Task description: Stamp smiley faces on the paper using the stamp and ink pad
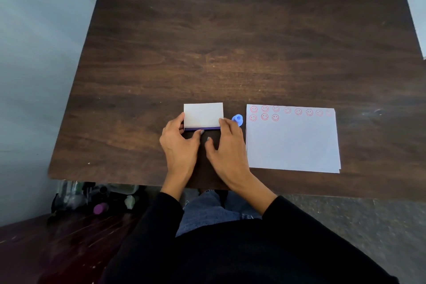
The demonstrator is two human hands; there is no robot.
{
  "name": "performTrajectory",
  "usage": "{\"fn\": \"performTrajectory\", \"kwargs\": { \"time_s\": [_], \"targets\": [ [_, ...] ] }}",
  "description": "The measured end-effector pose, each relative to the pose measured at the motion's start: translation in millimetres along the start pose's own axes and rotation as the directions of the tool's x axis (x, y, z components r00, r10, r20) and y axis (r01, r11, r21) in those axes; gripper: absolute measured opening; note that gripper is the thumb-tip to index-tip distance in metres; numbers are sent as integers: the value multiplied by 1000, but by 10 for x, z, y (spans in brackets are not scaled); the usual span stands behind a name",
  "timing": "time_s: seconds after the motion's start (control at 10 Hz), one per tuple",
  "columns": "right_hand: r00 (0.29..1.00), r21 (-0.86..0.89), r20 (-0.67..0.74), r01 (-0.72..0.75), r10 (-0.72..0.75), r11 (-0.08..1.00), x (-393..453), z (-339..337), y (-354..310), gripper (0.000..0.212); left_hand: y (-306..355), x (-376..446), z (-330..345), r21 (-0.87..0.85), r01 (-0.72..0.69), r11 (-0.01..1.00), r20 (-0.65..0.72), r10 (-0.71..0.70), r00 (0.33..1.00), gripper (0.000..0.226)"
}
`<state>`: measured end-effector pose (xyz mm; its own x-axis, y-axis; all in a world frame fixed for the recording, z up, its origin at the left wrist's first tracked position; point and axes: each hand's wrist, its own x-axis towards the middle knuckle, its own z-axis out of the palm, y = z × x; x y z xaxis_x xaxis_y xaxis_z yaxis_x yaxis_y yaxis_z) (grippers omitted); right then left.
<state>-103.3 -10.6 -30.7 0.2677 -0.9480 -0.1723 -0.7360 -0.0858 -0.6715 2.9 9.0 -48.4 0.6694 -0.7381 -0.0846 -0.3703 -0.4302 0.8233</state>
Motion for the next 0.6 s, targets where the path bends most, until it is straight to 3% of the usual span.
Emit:
{"fn": "performTrajectory", "kwargs": {
  "time_s": [0.5, 0.6],
  "targets": [
    [997, -54, 72, 6, -2, 998, -59, -18, -23, 60, 21, -17, -24, 77, -12, 997, 48, 9, 999, 61],
    [999, -31, 6, 43, -43, 999, -79, -38, -19, 59, 23, -20, -10, 68, -4, 998, 32, 1, 999, 64]
  ]
}}
